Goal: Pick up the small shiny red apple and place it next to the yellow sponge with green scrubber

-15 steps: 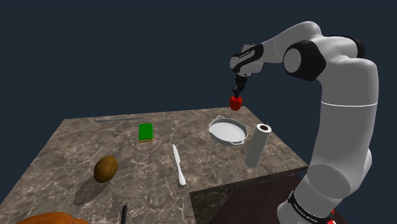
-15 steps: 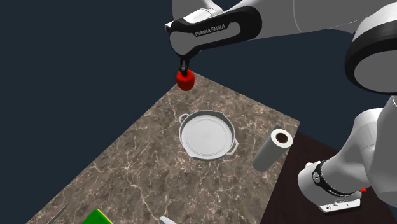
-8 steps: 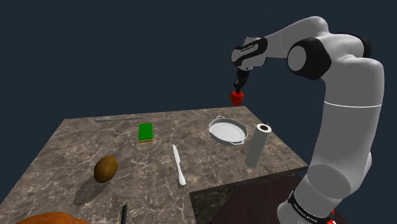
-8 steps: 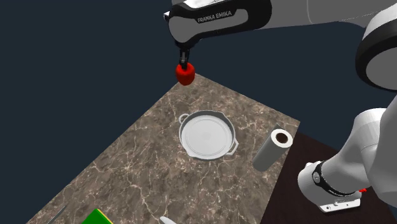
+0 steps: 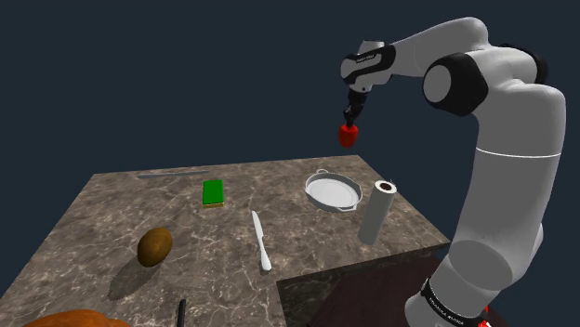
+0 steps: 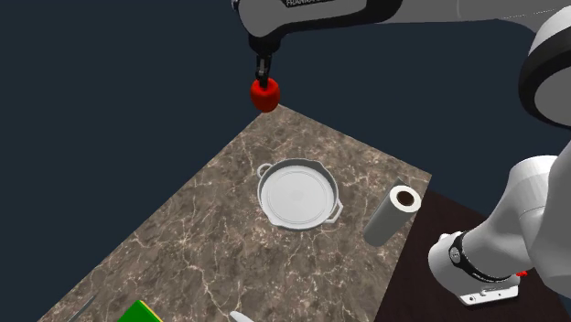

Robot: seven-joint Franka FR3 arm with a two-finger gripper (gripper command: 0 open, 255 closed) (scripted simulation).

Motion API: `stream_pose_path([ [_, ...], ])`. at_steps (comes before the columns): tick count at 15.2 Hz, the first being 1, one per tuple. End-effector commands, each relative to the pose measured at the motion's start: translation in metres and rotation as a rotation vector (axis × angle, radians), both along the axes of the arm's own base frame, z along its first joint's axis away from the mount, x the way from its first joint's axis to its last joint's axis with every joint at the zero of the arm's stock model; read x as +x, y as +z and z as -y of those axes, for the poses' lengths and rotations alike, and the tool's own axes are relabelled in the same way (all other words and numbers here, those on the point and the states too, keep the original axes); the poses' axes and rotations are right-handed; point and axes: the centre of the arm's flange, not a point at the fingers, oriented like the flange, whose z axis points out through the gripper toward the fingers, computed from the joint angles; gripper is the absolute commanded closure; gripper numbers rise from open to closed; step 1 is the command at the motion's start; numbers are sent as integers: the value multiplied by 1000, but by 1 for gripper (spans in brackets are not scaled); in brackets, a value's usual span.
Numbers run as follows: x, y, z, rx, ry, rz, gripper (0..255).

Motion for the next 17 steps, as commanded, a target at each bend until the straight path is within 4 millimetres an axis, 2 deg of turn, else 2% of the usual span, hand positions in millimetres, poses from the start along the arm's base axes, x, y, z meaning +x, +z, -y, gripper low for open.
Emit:
stream_pose_path([
  [1,0,11,0,0,0,0,255],
  [14,0,76,0,0,0,0,255],
  [17,9,76,-38,0,0,0,255],
])
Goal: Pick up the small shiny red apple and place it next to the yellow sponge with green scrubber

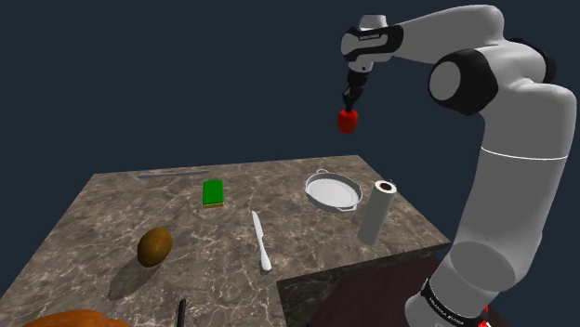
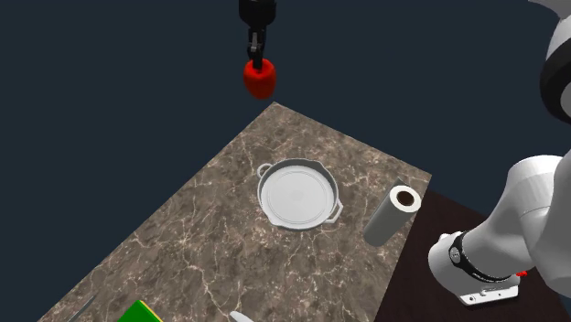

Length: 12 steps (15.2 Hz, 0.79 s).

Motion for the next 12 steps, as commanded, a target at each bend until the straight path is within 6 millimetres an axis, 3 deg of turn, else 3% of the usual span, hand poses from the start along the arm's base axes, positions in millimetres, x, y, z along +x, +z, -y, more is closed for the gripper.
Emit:
stream_pose_path([
  [1,5,1,-25,0,-1,0,255],
  [12,39,1,-166,0,-1,0,255],
])
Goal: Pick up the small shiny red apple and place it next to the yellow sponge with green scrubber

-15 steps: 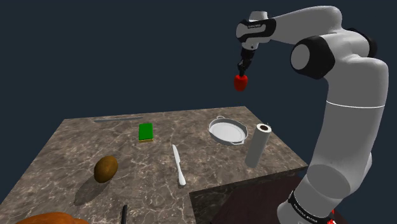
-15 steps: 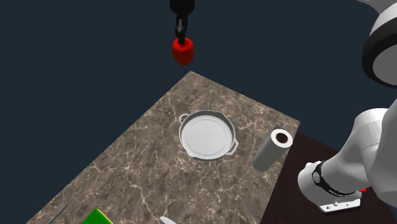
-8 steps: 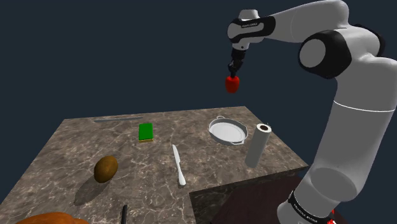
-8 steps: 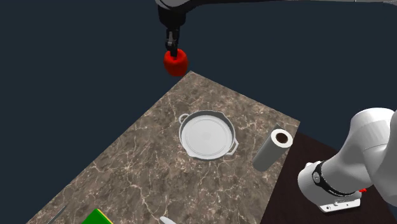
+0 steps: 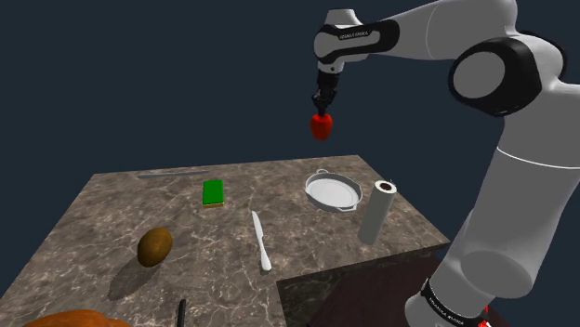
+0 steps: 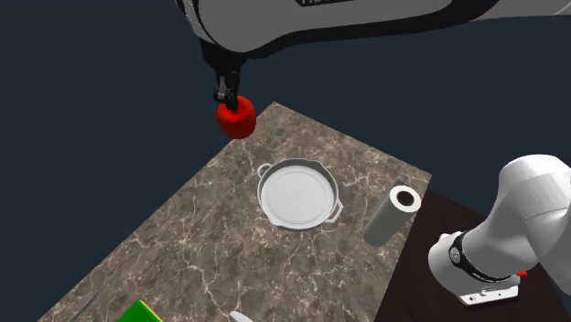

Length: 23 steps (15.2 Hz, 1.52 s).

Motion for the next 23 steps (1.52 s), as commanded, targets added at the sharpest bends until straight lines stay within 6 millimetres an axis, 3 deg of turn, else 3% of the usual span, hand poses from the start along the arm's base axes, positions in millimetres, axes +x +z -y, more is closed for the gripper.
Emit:
stream_pose_path([
  [1,5,1,-25,0,-1,0,255],
  [23,73,2,-307,0,-1,0,255],
])
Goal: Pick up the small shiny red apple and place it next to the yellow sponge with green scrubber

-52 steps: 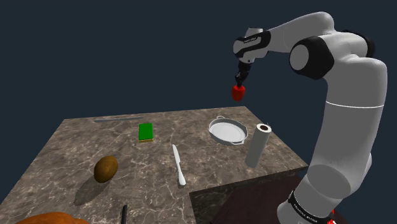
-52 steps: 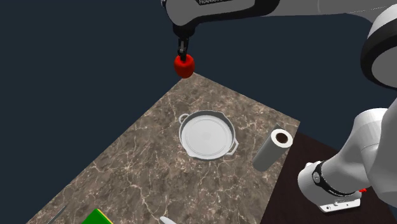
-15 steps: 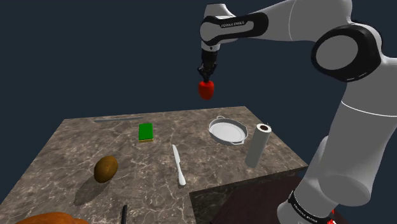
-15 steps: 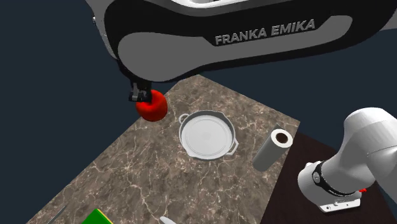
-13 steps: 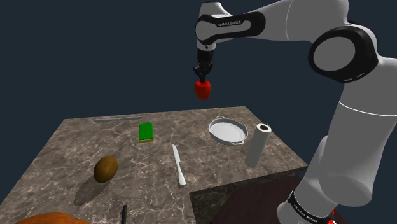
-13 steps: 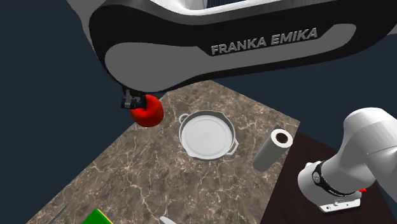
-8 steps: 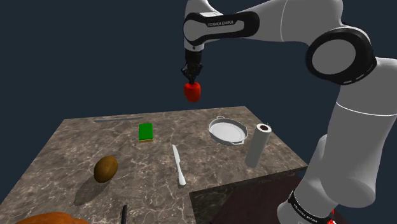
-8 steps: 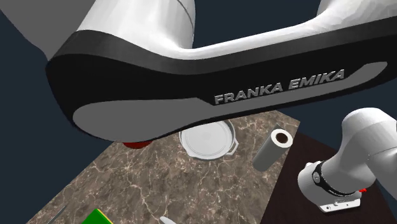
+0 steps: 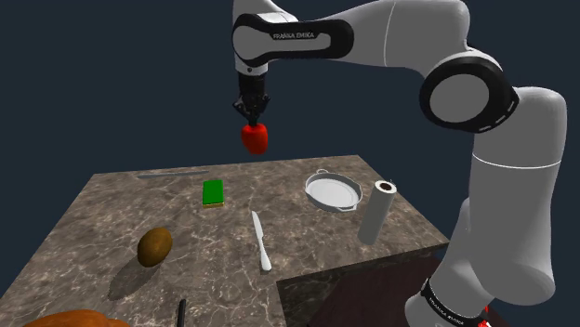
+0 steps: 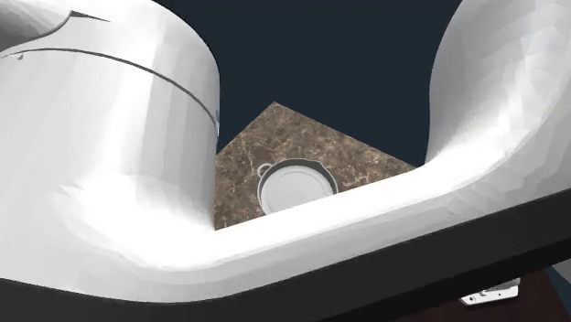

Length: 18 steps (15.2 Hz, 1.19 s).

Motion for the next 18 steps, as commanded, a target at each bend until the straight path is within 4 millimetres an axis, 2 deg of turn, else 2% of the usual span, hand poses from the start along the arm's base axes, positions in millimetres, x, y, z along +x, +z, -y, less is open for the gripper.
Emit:
stream_pose_path([
  [1,6,0,-28,0,-1,0,255],
  [3,12,0,-53,0,-1,0,255],
  [18,12,-79,-53,0,-1,0,255],
])
